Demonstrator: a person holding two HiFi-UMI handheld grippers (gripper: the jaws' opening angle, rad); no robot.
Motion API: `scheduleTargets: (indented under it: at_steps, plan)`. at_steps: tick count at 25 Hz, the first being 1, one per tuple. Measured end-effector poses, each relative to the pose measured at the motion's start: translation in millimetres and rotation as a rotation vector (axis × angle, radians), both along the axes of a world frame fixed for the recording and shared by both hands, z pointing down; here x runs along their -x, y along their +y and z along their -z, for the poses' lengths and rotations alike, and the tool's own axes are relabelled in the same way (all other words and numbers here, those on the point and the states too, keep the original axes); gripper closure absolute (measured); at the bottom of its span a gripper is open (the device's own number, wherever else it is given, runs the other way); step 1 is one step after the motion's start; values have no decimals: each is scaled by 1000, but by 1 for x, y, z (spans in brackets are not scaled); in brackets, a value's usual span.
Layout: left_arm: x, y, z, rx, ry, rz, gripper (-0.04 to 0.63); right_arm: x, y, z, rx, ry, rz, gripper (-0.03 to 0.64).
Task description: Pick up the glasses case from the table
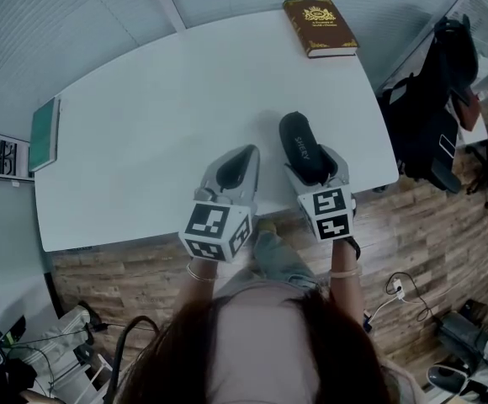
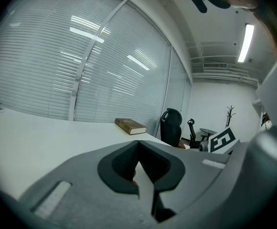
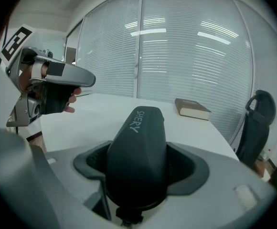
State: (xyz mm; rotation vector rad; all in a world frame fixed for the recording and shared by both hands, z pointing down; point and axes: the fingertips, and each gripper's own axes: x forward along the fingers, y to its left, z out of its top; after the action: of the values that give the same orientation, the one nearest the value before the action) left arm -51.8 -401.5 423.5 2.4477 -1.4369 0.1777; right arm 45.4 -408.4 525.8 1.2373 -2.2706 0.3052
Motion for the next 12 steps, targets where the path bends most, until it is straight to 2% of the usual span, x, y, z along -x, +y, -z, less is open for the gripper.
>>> scheduleTargets:
  at_steps: [12]
  plan:
    - [1,30,17,-38,-8,-29,586,0,26,22,-63,28,-9,267]
